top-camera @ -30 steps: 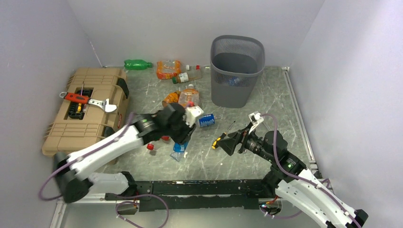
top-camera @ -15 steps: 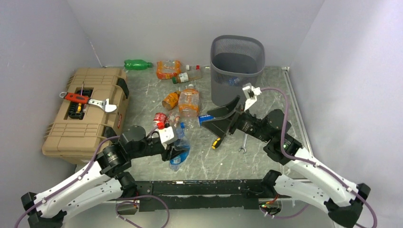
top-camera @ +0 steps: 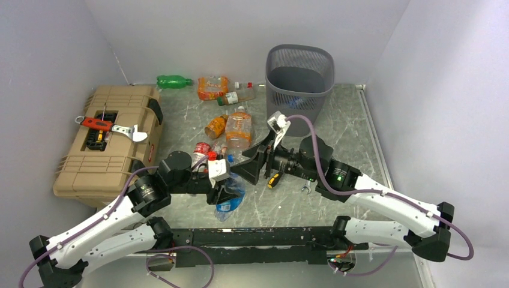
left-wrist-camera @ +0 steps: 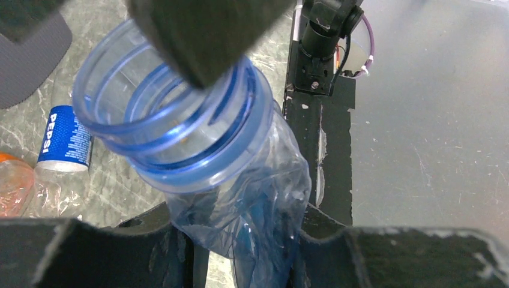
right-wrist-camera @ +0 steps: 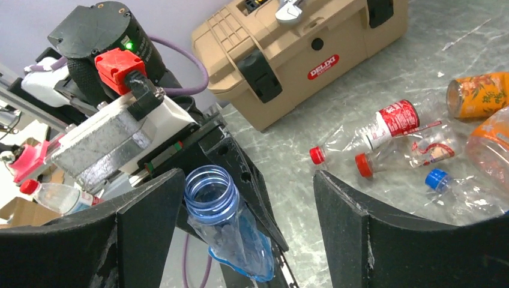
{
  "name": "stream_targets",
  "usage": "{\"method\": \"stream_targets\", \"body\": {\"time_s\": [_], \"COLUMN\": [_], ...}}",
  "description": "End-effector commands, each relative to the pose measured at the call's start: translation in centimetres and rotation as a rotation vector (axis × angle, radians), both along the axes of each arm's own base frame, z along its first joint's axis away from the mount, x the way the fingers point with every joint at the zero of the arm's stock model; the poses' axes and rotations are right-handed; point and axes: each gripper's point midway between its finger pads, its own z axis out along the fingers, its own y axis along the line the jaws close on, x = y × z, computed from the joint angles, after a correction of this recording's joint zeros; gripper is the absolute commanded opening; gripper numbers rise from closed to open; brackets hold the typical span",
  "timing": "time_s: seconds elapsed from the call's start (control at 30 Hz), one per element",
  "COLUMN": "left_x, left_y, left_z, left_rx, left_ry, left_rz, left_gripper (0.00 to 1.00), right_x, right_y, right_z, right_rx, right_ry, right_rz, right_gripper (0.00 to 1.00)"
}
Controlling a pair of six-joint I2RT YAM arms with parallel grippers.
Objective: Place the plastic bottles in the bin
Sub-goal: Pick up the plastic bottle at the center of the board.
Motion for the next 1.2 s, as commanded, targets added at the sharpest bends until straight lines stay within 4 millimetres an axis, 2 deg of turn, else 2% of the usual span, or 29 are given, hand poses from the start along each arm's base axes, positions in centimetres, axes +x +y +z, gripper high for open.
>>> {"method": "stream_targets", "body": {"time_s": [0.0,0.4,0.47,0.6,0.7,0.77,0.8,0.93,0.97,1.0,1.07,1.17], "left_x": [-0.3,0.3,0.3,0.3,0.4,0.5,0.6,0.9,1.0,1.1,1.1,1.5], "left_y": [-0.1,0.0,0.0,-0.1,0.0,0.0,0.0,0.2,0.3,0.3,0.6,1.2], "left_z": [2.0,1.6,1.6,1.5,1.5,1.5,1.5,1.6,1.7,1.8,2.1,3.0], "left_rx": [-0.051,-0.043,-0.043,-0.042,-0.04,-0.04,-0.042,-0.05,-0.052,-0.057,-0.076,-0.119], "left_ry": [-0.02,-0.019,-0.019,-0.013,-0.013,-0.013,-0.014,-0.017,-0.022,-0.027,-0.008,-0.041], "left_rz": [-0.024,0.006,0.006,0.008,0.013,0.02,0.025,0.051,0.058,0.066,0.097,0.14], "left_gripper": [0.13,0.13,0.13,0.15,0.27,0.4,0.47,0.71,0.93,0.99,0.99,0.99], "right_x": [-0.1,-1.4,-1.3,-1.1,-1.1,-1.2,-1.1,-0.8,-0.6,-0.2,0.3,1.7], "right_y": [0.2,1.7,1.7,1.9,2.1,2.0,1.9,1.0,0.5,-0.1,-1.6,-4.9], "right_z": [1.9,0.5,0.4,-0.2,-0.4,-0.5,-0.5,-0.1,0.0,0.2,1.3,4.0], "right_rx": [0.006,-0.029,-0.032,-0.048,-0.057,-0.062,-0.063,-0.059,-0.067,-0.077,-0.091,-0.119], "right_ry": [-0.041,0.012,0.017,0.033,0.04,0.041,0.041,0.029,0.024,0.014,-0.017,-0.096], "right_rz": [-0.009,0.073,0.071,0.06,0.066,0.066,0.059,0.024,0.001,-0.029,-0.088,-0.218], "right_gripper": [0.8,0.73,0.67,0.46,0.24,0.03,0.0,0.0,0.0,0.0,0.0,0.0]}}
